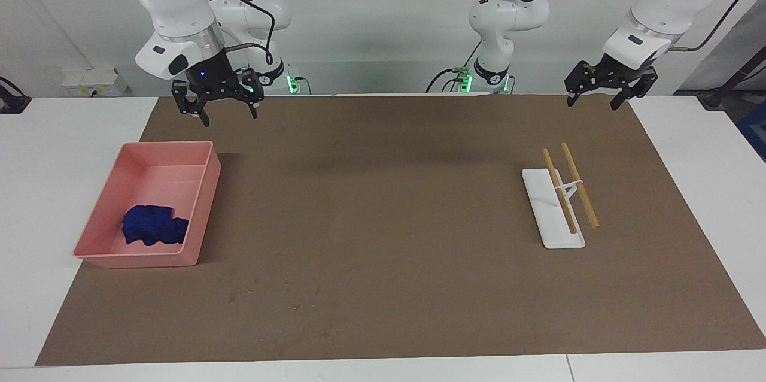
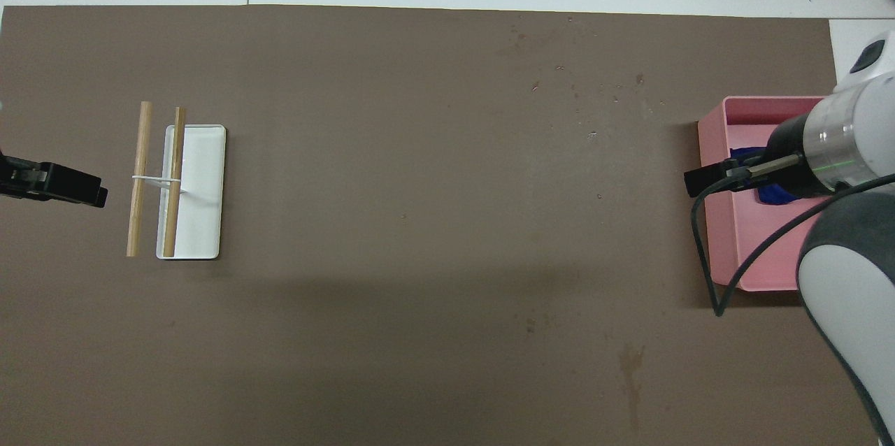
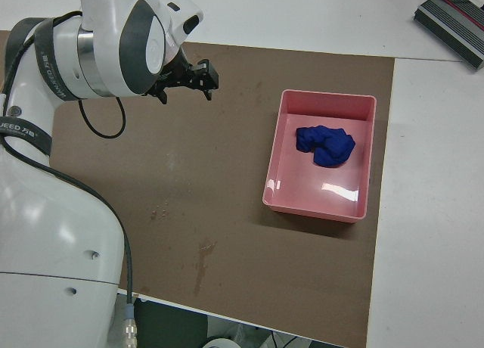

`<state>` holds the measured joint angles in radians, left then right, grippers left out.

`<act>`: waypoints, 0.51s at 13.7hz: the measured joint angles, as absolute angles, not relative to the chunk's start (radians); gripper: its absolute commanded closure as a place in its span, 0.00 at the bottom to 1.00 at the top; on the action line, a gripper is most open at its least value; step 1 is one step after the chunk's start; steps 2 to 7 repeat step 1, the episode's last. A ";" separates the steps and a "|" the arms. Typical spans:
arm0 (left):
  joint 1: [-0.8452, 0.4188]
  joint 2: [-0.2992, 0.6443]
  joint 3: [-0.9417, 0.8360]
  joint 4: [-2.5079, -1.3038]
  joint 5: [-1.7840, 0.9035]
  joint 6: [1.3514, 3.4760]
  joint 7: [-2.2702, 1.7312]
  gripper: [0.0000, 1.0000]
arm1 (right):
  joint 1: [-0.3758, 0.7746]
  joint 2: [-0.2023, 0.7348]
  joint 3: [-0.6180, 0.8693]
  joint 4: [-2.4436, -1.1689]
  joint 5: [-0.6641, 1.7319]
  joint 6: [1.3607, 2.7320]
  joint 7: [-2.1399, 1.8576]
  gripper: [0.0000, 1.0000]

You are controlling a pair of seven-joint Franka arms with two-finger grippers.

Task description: Wipe water with towel using both arms

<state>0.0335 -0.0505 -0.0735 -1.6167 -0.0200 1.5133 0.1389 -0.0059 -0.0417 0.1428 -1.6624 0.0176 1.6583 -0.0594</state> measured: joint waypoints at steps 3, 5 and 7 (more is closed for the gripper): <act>0.034 -0.051 -0.074 -1.617 -0.020 1.513 0.139 0.00 | -0.006 -0.042 0.143 -1.662 0.018 1.658 -0.059 0.00; 0.034 -0.051 -0.074 -1.617 -0.020 1.513 0.139 0.00 | -0.006 -0.042 0.143 -1.662 0.018 1.658 -0.059 0.00; 0.034 -0.051 -0.074 -1.617 -0.020 1.513 0.139 0.00 | -0.006 -0.042 0.143 -1.662 0.018 1.658 -0.059 0.00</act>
